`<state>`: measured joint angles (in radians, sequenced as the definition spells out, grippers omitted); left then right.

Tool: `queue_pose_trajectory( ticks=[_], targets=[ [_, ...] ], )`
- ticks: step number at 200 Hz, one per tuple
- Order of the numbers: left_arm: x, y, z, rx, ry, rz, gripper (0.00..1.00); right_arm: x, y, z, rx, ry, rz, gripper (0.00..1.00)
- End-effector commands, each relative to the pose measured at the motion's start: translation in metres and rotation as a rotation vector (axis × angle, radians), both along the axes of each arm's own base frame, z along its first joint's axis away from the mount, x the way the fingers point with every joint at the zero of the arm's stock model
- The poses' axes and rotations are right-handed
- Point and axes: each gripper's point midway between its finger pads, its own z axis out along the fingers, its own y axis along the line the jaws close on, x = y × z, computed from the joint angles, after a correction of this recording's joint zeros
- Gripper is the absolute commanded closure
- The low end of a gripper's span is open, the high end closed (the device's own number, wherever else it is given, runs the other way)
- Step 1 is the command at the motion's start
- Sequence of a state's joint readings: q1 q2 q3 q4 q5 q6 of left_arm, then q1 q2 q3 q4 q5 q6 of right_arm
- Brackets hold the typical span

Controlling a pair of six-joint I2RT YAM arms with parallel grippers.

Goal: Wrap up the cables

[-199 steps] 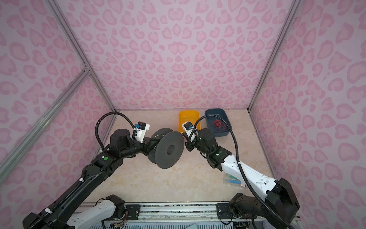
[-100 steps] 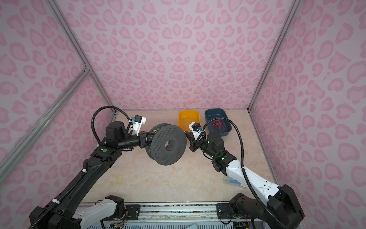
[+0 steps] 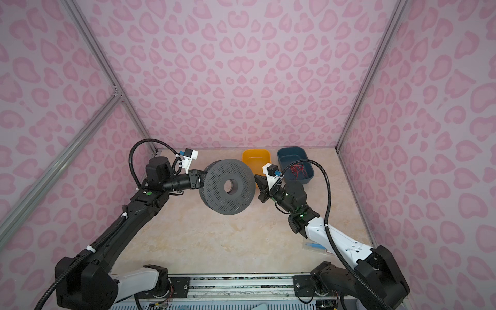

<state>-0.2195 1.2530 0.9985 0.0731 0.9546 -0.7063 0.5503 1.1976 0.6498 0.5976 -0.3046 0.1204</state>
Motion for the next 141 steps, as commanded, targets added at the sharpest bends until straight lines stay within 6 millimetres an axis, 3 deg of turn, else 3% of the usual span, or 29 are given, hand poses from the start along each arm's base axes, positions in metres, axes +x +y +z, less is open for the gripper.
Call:
queue_pose_trajectory(
  ticks=[1,53,103,141],
  targets=[
    [0.014,0.005,0.083,-0.154,-0.272,0.041,0.96,0.006,-0.012,-0.045,-0.056,0.148,-0.082,1.0],
    [0.033,0.011,0.097,-0.211,-0.264,0.079,0.96,0.0,-0.001,-0.037,0.037,0.152,-0.03,1.0],
    [0.055,0.014,0.095,-0.275,-0.223,0.152,0.96,-0.012,0.022,-0.024,0.125,0.14,0.011,1.0],
    [0.06,0.013,0.086,-0.277,-0.199,0.167,0.96,-0.009,0.036,-0.02,0.141,0.138,0.014,1.0]
  ],
)
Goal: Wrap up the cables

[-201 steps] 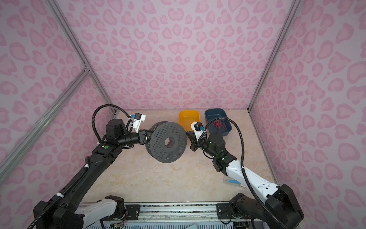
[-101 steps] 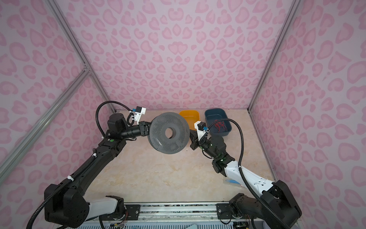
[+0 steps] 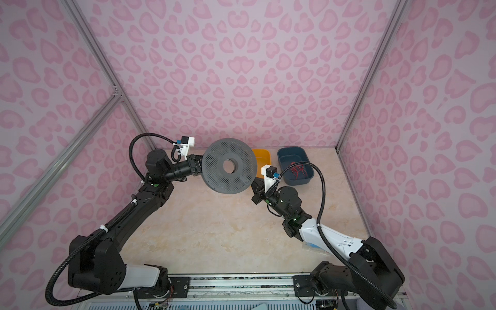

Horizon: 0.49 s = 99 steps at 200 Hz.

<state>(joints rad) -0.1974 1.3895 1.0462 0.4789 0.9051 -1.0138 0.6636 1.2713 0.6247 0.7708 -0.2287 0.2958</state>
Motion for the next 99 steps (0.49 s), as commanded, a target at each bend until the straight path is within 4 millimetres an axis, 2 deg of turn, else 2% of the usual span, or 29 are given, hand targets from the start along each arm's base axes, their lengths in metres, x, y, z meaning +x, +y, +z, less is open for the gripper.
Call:
queue_pose_trajectory(
  ticks=[1,46,77,99],
  targets=[
    [0.008,0.01,0.045,-0.084,-0.163,0.09,0.96,0.003,0.004,-0.021,-0.029,0.076,-0.018,1.0],
    [0.014,0.009,0.031,-0.076,-0.133,0.12,0.96,-0.007,0.027,-0.023,-0.006,0.081,0.019,1.0],
    [0.019,0.008,0.021,-0.063,-0.114,0.125,0.96,-0.009,0.025,-0.03,-0.015,0.102,0.018,1.0],
    [0.022,0.01,0.009,-0.04,-0.098,0.145,0.96,-0.006,0.014,-0.043,-0.053,0.153,-0.034,1.0]
  ],
)
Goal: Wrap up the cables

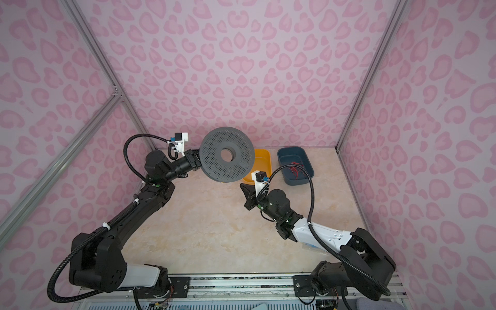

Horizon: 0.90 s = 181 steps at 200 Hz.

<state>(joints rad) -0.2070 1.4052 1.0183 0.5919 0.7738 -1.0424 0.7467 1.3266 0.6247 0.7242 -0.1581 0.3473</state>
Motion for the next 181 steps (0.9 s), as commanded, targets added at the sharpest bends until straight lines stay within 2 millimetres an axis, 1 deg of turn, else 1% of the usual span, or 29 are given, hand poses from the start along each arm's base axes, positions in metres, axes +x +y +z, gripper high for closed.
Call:
queue_pose_trajectory(
  ticks=[1,8,19,23,29,41,48,55,62,65,70,89,102,119,128,139,143,161,181],
  targets=[
    [0.003,0.003,0.004,0.003,-0.057,0.028,0.96,0.002,-0.009,-0.01,-0.029,0.04,-0.047,1.0],
    [0.004,0.003,-0.001,0.016,-0.05,0.034,0.96,0.003,-0.012,-0.017,-0.056,0.063,-0.057,1.0],
    [0.003,0.005,-0.01,0.048,-0.041,0.049,0.96,0.002,-0.021,-0.029,-0.098,0.112,-0.087,0.87],
    [0.003,0.006,-0.012,0.061,-0.043,0.058,0.96,0.002,-0.024,-0.033,-0.111,0.13,-0.099,0.81],
    [0.003,0.008,-0.021,0.091,-0.03,0.076,0.96,0.001,-0.03,-0.039,-0.134,0.149,-0.115,0.73],
    [0.002,0.014,-0.036,0.156,-0.002,0.112,0.96,-0.002,-0.044,-0.049,-0.174,0.184,-0.151,0.62],
    [-0.001,0.017,-0.042,0.195,0.007,0.13,0.96,-0.004,-0.053,-0.053,-0.198,0.199,-0.174,0.58],
    [-0.001,0.023,-0.051,0.247,0.025,0.166,0.96,-0.005,-0.064,-0.056,-0.218,0.214,-0.211,0.55],
    [-0.002,0.03,-0.055,0.305,0.029,0.213,0.96,-0.006,-0.077,-0.059,-0.234,0.22,-0.255,0.52],
    [-0.004,0.033,-0.06,0.334,0.044,0.229,0.96,-0.007,-0.082,-0.06,-0.239,0.223,-0.268,0.5],
    [-0.005,0.038,-0.062,0.374,0.051,0.256,0.96,-0.007,-0.092,-0.06,-0.239,0.227,-0.296,0.45],
    [-0.013,0.045,-0.06,0.521,0.043,0.309,0.96,-0.009,-0.124,-0.059,-0.201,0.239,-0.386,0.37],
    [-0.022,0.042,-0.057,0.655,0.017,0.337,0.97,-0.011,-0.143,-0.055,-0.152,0.237,-0.436,0.33],
    [-0.033,0.038,-0.055,0.862,-0.035,0.391,0.97,-0.017,-0.155,-0.048,-0.087,0.189,-0.455,0.26],
    [-0.039,0.035,-0.053,0.955,-0.077,0.426,0.96,-0.021,-0.155,-0.042,-0.05,0.149,-0.444,0.21],
    [-0.044,0.035,-0.052,1.062,-0.117,0.477,0.97,-0.025,-0.158,-0.039,-0.018,0.125,-0.443,0.08],
    [-0.044,0.038,-0.052,1.105,-0.127,0.516,0.96,-0.026,-0.16,-0.038,-0.006,0.119,-0.449,0.05],
    [-0.048,0.031,-0.051,1.246,-0.204,0.564,0.97,-0.029,-0.171,-0.036,0.026,0.091,-0.496,0.04],
    [-0.05,0.013,-0.05,1.362,-0.298,0.596,0.97,-0.028,-0.189,-0.039,0.043,0.065,-0.593,0.05]
  ],
)
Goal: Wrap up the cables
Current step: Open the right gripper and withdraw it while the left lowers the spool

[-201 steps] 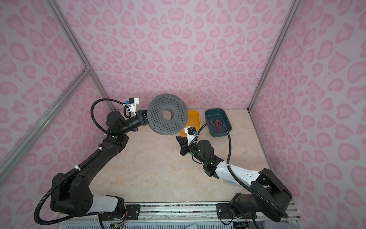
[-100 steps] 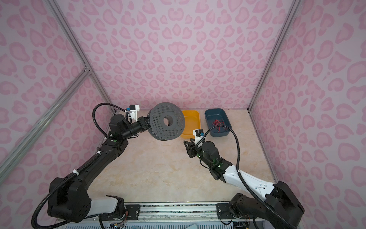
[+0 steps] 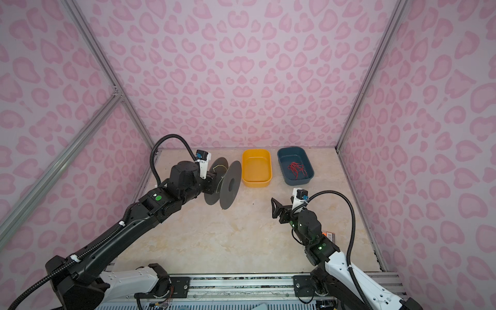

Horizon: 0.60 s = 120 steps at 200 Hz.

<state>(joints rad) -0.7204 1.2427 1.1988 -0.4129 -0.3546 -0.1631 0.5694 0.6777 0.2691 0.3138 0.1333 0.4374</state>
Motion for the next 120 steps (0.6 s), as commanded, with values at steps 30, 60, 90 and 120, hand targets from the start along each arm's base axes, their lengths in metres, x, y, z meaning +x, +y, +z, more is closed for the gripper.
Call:
queue_pose_trajectory(
  ticks=[30,60,90,120],
  targets=[
    [0.006,-0.017,0.021,0.461,-0.27,0.122,0.97,0.004,-0.038,-0.006,0.036,-0.062,-0.21,0.04],
    [-0.002,-0.059,-0.001,0.657,-0.319,0.073,0.97,0.005,-0.043,-0.017,-0.005,-0.017,-0.243,0.02],
    [-0.011,-0.091,-0.037,0.836,-0.341,0.062,0.97,0.006,-0.064,-0.027,-0.032,0.048,-0.374,0.02],
    [-0.028,-0.117,-0.073,0.895,-0.343,0.031,0.97,0.001,-0.094,-0.029,-0.06,0.05,-0.536,0.02]
  ],
)
